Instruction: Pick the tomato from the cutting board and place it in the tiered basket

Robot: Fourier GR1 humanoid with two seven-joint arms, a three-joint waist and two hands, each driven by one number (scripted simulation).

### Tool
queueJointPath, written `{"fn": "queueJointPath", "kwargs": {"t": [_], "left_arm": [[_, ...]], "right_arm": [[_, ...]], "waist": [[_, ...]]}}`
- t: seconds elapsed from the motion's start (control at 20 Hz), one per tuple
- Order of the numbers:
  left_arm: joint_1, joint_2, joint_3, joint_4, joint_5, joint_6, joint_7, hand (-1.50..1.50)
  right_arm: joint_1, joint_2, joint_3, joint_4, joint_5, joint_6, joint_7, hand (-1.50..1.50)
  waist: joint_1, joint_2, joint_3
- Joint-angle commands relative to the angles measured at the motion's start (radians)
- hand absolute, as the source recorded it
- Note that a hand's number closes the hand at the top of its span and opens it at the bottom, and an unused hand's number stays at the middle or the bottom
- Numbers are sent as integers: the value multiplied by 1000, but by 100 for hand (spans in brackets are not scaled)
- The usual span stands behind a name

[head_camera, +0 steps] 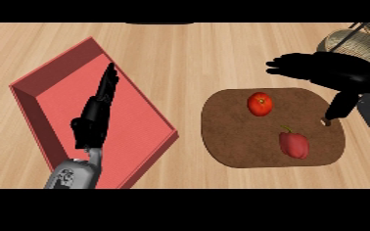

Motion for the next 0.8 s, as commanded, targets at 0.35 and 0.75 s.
{"fn": "queueJointPath", "kwargs": {"t": [0.35, 0.75], "left_arm": [[0, -50, -3, 37, -43, 3, -25, 0], [-5, -44, 40, 56, -34, -16, -24, 0]], "right_arm": [[-25, 36, -8, 86, 48, 37, -135, -150], [11, 136, 40, 38, 72, 52, -23, -150]], "waist": [[-5, -1, 0], [-7, -1, 0]]}}
